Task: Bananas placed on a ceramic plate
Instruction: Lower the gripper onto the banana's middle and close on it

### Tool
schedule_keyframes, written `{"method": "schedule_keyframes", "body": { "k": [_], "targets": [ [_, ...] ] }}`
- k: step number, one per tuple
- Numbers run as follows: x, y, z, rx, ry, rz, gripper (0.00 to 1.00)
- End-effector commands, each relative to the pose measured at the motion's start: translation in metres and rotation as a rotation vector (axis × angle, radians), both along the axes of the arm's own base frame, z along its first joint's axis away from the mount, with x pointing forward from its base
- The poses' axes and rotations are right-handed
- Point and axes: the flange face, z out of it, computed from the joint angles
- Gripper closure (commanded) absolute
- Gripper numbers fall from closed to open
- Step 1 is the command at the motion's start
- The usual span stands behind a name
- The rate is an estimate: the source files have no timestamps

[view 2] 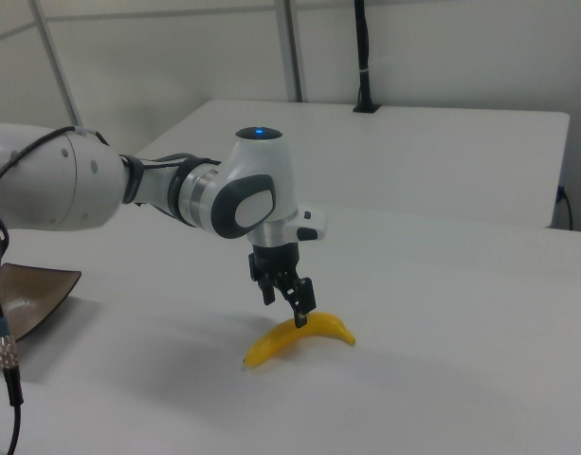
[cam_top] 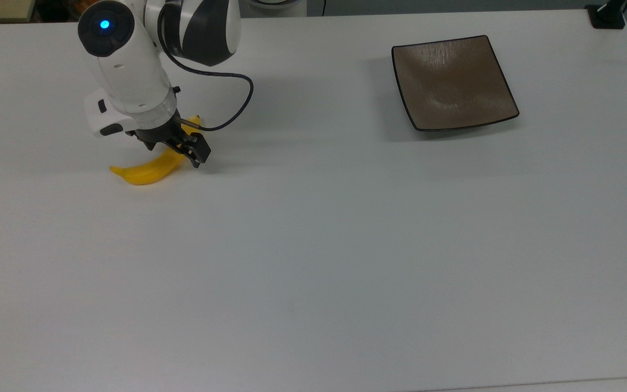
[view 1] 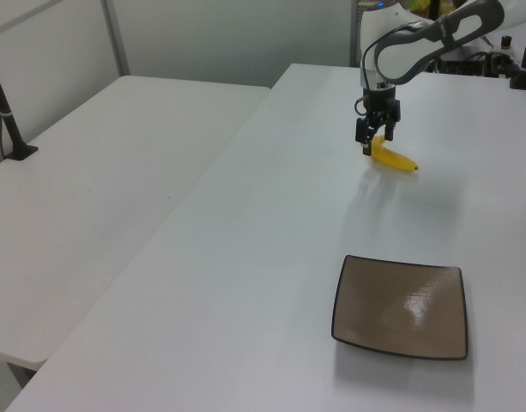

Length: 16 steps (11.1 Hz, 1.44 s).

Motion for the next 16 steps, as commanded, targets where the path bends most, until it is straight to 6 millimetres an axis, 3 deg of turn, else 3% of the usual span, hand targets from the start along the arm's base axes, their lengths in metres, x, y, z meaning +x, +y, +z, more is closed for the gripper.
{"method": "schedule_keyframes", "body": {
  "k": [1,7,9,12,15,16],
  "targets": [
    [0.001,-0.007,-0.008,0.001,-0.023,-0.008,0.08],
    [-0.003,-0.015,-0.014,-0.001,-0.014,0.024,0.25],
    [-0.004,-0.017,-0.014,0.001,-0.012,0.067,0.35],
    [-0.007,-0.018,-0.019,-0.002,-0.001,0.097,0.56],
    [-0.009,-0.013,-0.021,0.002,0.009,0.152,0.92],
    [-0.009,-0.012,-0.021,0.002,0.009,0.149,1.00]
  ]
}}
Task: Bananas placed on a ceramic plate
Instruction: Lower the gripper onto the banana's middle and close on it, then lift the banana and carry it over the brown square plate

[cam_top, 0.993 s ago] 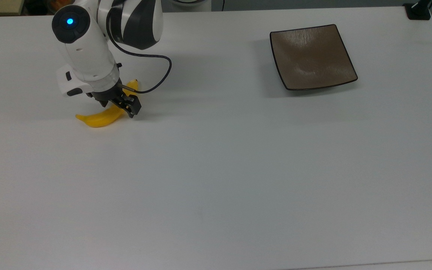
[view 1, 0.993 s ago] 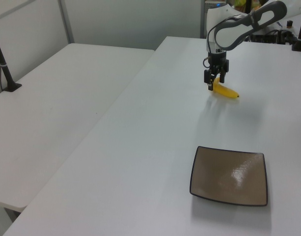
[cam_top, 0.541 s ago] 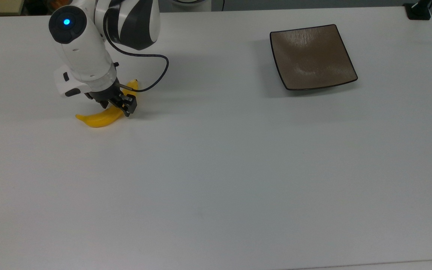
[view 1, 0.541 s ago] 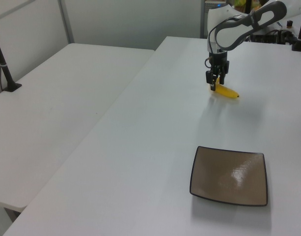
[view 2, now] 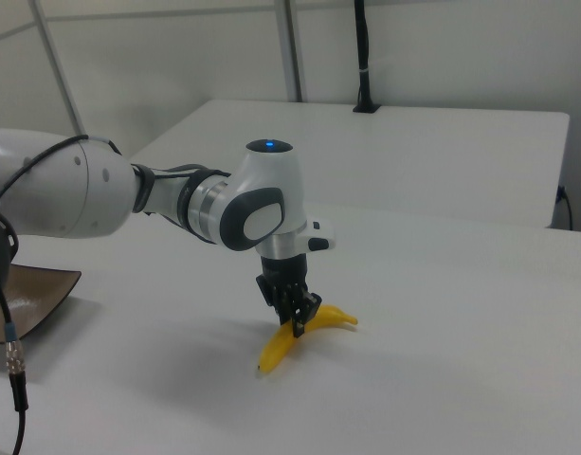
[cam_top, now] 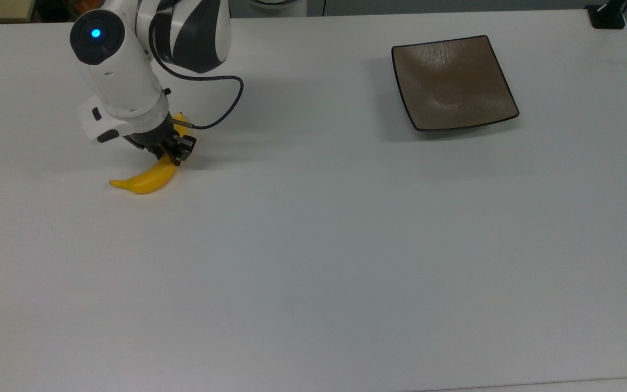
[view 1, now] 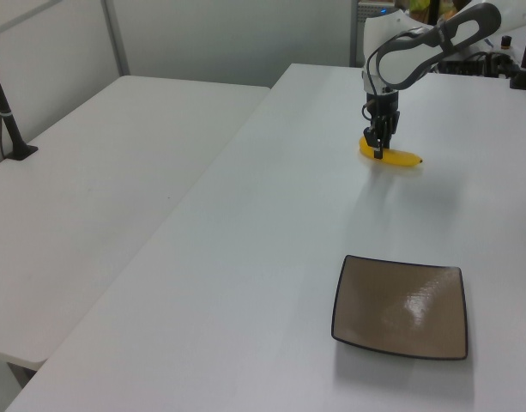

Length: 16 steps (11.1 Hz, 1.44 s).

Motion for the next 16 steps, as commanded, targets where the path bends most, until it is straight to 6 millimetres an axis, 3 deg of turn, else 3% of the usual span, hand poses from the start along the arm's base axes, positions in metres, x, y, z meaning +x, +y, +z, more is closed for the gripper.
{"method": "schedule_keyframes", "body": {
  "k": [1,4,6,10,12,16],
  "targets": [
    [-0.005,0.007,-0.003,-0.004,-0.003,0.033,1.00],
    [-0.006,0.015,0.009,-0.003,-0.008,0.040,1.00],
    [-0.009,0.031,0.033,0.004,0.005,0.064,1.00],
    [-0.032,0.084,0.126,0.024,-0.002,0.137,1.00],
    [-0.043,0.097,0.156,0.026,-0.010,0.159,1.00],
    [-0.079,0.145,0.226,0.039,-0.015,0.253,1.00]
  ]
}}
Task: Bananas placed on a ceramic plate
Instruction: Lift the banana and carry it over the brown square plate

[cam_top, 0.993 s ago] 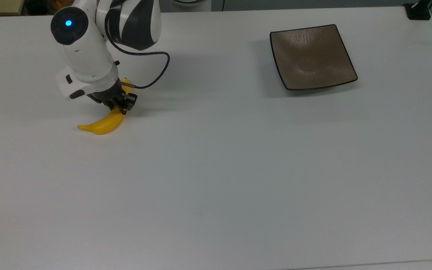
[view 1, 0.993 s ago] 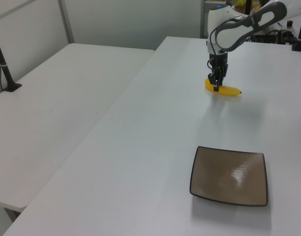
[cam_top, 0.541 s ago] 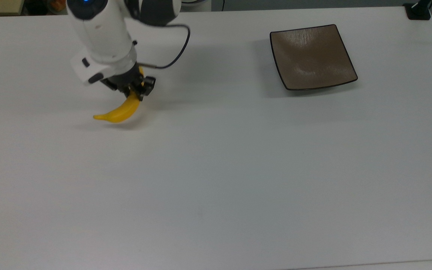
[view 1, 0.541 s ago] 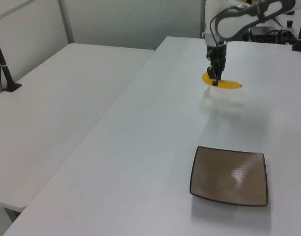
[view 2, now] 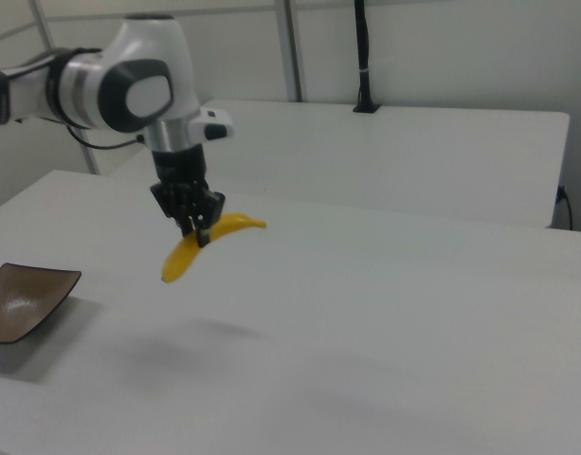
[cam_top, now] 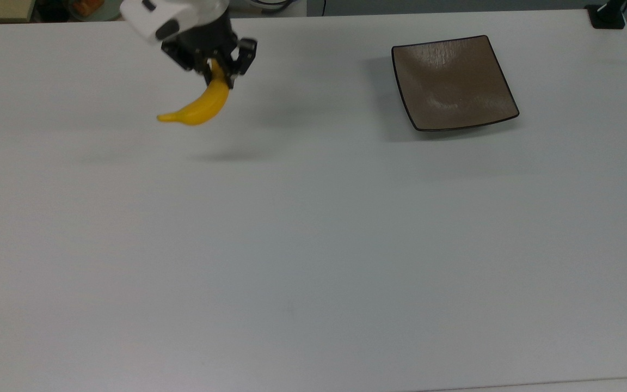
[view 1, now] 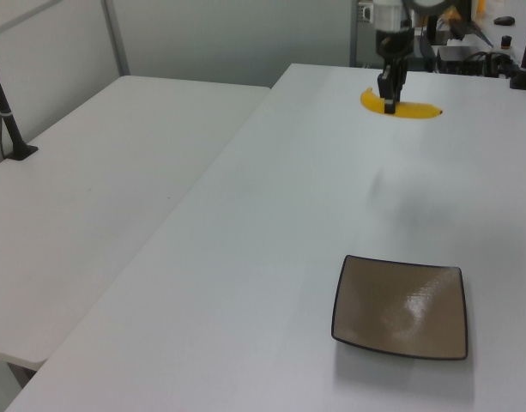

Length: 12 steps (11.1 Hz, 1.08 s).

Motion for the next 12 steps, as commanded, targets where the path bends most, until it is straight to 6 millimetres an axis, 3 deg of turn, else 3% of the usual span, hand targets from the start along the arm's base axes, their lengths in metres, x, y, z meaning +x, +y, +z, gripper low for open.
{"method": "schedule_keyframes", "body": {
  "k": [1,4,6,9,12],
  "targets": [
    [-0.032,0.051,0.041,0.017,-0.002,0.103,1.00],
    [-0.048,0.130,0.046,0.011,0.036,0.222,1.00],
    [-0.065,0.183,0.040,-0.002,0.060,0.208,1.00],
    [-0.085,0.247,0.015,-0.032,0.117,0.167,1.00],
    [-0.110,0.317,-0.028,-0.088,0.173,0.148,1.00]
  ]
}}
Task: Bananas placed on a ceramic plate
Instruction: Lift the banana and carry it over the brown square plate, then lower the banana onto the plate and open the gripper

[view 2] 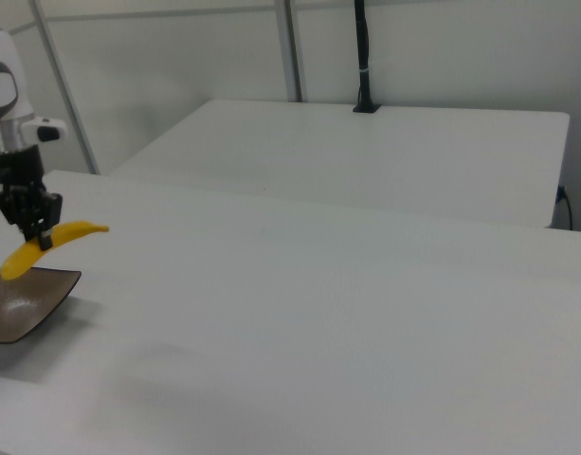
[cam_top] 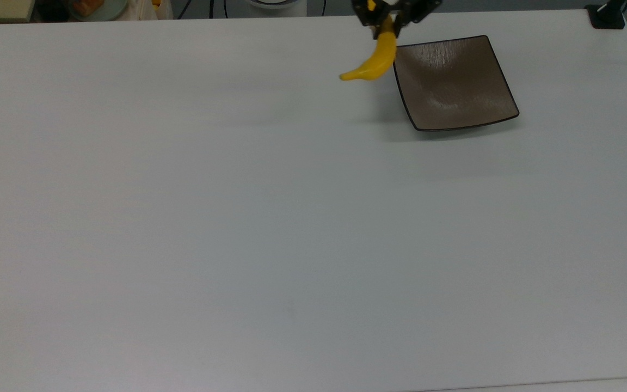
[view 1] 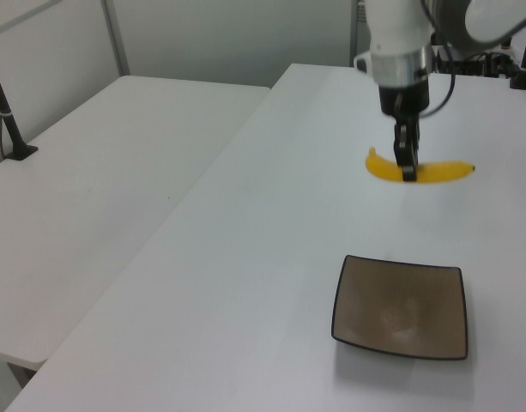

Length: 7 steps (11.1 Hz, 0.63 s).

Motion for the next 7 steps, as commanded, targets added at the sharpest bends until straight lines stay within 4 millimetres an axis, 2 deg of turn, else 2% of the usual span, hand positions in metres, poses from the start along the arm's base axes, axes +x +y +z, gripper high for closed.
{"method": "schedule_keyframes", "body": {
  "k": [1,4,7],
  "targets": [
    [-0.028,0.066,-0.037,-0.066,0.049,-0.032,1.00],
    [-0.043,0.110,-0.077,-0.132,0.020,-0.091,1.00],
    [-0.046,0.144,-0.115,-0.147,-0.065,-0.140,1.00]
  ]
}}
